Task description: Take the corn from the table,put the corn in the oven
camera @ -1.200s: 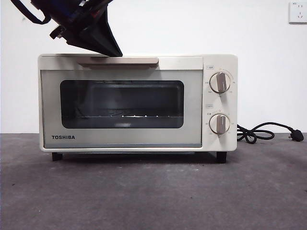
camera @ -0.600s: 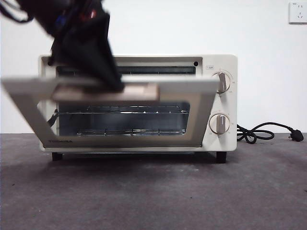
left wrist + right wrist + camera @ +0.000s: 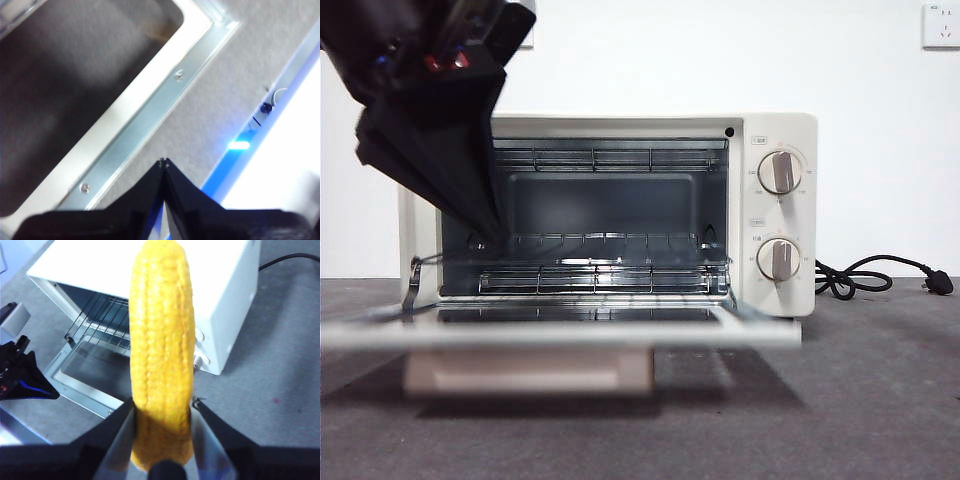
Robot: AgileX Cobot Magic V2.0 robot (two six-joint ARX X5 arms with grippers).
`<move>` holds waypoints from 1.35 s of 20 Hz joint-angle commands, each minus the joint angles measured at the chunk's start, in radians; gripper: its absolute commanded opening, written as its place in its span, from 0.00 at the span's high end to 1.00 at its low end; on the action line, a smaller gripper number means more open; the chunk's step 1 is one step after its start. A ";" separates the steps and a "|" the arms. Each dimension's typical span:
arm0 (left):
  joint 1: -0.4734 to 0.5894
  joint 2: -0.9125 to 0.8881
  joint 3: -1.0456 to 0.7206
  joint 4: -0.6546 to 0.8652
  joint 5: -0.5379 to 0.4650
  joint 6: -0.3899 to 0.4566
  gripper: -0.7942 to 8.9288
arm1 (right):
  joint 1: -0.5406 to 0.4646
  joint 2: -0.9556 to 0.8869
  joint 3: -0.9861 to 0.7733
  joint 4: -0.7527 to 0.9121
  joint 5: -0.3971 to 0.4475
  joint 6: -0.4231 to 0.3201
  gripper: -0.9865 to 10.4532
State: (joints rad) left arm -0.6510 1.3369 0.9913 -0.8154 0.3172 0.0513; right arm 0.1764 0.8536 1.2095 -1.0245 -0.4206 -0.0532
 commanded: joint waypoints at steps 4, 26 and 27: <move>-0.002 -0.117 0.000 0.023 -0.078 -0.021 0.92 | 0.002 0.037 0.001 0.007 -0.045 -0.029 0.92; 0.053 -0.843 -0.148 -0.224 -0.340 -0.202 0.92 | 0.675 0.772 0.064 0.328 0.595 -0.111 0.92; 0.052 -0.849 -0.161 -0.229 -0.340 -0.205 0.92 | 0.673 0.797 0.095 0.327 0.643 -0.114 0.92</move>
State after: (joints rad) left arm -0.6010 0.4942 0.8383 -1.0470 -0.0200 -0.1371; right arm 0.8509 1.6424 1.2926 -0.7071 0.2089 -0.1585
